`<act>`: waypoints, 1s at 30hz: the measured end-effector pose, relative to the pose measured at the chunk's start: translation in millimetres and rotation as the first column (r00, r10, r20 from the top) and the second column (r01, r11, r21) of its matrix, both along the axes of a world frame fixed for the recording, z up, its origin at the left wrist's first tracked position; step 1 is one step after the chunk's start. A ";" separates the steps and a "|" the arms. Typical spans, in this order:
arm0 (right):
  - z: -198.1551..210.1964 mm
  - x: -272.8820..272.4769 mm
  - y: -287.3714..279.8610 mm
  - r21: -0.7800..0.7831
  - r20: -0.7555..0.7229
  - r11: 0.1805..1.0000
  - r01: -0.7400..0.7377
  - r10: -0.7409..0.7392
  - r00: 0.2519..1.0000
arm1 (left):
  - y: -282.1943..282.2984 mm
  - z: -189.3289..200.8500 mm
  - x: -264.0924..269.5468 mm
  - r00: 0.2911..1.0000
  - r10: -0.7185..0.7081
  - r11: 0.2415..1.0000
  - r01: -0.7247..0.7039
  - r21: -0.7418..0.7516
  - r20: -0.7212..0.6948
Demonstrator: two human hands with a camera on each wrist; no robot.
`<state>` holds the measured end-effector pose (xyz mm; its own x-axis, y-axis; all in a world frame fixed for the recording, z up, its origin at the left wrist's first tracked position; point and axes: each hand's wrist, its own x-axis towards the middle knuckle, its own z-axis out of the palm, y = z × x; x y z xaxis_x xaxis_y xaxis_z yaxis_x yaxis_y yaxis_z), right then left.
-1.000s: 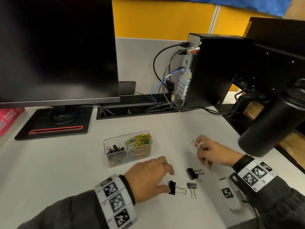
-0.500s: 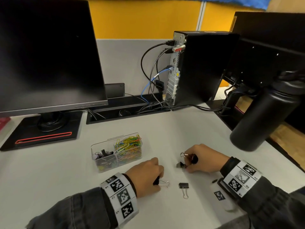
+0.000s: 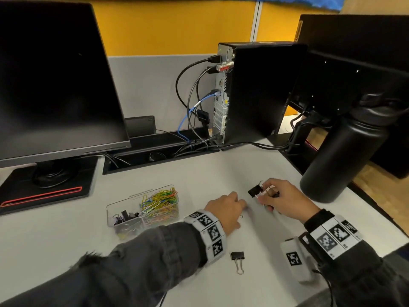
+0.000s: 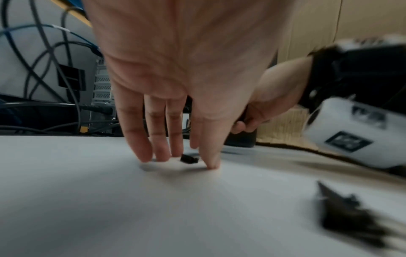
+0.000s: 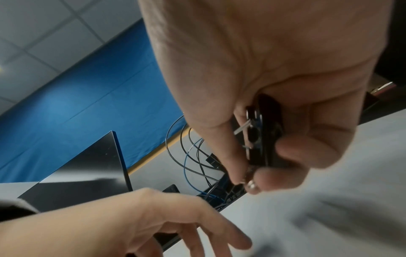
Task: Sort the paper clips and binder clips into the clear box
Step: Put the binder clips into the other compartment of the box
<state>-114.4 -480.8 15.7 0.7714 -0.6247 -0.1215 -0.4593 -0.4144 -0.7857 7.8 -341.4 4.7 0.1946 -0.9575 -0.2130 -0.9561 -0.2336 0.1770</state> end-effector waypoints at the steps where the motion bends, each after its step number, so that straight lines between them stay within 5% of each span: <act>1: -0.4 -0.6 0.8 0.016 -0.025 1.000 -0.016 0.017 1.000 | -6.6 -0.3 1.2 1.000 -0.002 1.000 0.002 0.010 0.013; 7: -1.7 2.7 7.4 0.136 0.002 0.987 -0.083 0.084 0.996 | -7.5 -2.9 3.3 0.999 0.006 1.000 -0.006 -0.005 -0.033; 11: 1.6 6.0 16.6 0.198 0.079 0.973 -0.121 0.107 0.991 | 29.6 10.8 11.4 0.980 0.017 0.984 -0.052 -0.172 -0.200; 17: 26.6 14.7 44.8 0.184 0.165 0.953 -0.242 0.213 0.963 | 137.9 63.4 67.7 0.955 0.207 0.771 -0.294 -0.565 -0.214; 21: 51.3 43.8 82.6 0.059 0.216 0.911 -0.409 0.388 0.896 | 188.6 66.0 105.9 0.888 0.434 0.732 -0.446 -0.515 -0.152; 30: 61.6 129.9 145.9 -0.245 0.259 0.842 -0.481 0.535 0.804 | 215.7 40.3 110.0 0.872 0.480 0.786 -0.476 -0.394 -0.096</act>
